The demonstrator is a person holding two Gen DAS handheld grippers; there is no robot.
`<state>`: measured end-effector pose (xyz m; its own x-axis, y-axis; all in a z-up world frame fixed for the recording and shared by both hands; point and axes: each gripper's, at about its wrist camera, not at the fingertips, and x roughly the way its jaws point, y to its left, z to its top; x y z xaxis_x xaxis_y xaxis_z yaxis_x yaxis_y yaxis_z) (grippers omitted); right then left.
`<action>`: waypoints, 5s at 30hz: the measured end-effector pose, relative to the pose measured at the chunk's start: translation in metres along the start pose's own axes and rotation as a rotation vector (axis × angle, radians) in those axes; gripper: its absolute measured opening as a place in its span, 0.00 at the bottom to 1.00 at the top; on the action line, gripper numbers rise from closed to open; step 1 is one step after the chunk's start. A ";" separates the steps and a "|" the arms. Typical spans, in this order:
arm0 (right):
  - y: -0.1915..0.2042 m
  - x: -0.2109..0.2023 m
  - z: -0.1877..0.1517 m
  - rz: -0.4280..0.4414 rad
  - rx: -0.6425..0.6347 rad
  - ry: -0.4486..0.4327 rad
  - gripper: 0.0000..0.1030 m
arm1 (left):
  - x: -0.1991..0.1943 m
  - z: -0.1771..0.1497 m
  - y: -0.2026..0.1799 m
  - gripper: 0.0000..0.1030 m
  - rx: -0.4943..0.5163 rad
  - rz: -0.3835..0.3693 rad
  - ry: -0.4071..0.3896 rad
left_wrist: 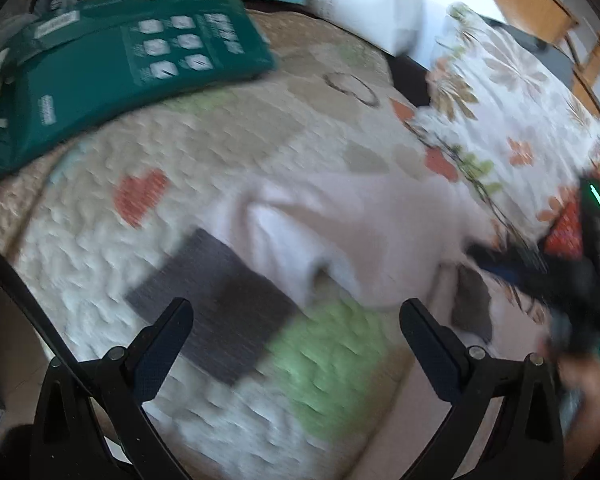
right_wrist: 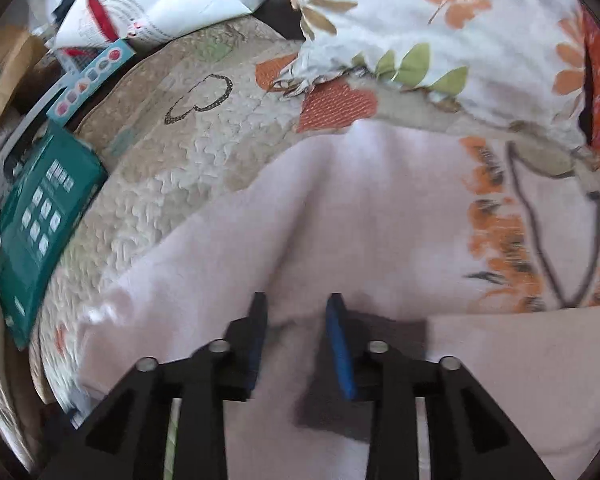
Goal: Fold small clothes
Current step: 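Move the right tool to the other grey cuff and grasp it, then fold the second sleeve across the body with the right tool, release, then grasp the grey hem of the cardigan with both tools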
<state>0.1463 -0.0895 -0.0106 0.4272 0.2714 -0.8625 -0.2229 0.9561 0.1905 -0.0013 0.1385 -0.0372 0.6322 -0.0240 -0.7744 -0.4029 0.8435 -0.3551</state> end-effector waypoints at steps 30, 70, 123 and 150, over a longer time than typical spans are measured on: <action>0.215 0.017 -0.116 0.194 -0.671 -0.014 0.09 | -0.072 0.040 0.158 1.00 -0.518 0.352 -0.381; -0.329 -0.161 -0.150 -0.252 0.598 -0.258 0.18 | 0.020 -0.036 -0.101 1.00 0.287 0.032 -0.018; -0.275 -0.176 -0.344 0.348 0.766 -0.174 0.57 | -0.003 -0.089 -0.062 0.66 0.365 -0.303 0.312; -0.228 -0.160 -0.377 0.553 0.746 -0.090 0.56 | -0.030 -0.150 -0.006 0.33 0.186 -0.425 0.432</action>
<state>-0.2015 -0.3927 -0.0924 0.5018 0.6869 -0.5258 0.1920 0.5042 0.8420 -0.1168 0.0540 -0.0905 0.3716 -0.5590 -0.7412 -0.0296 0.7908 -0.6113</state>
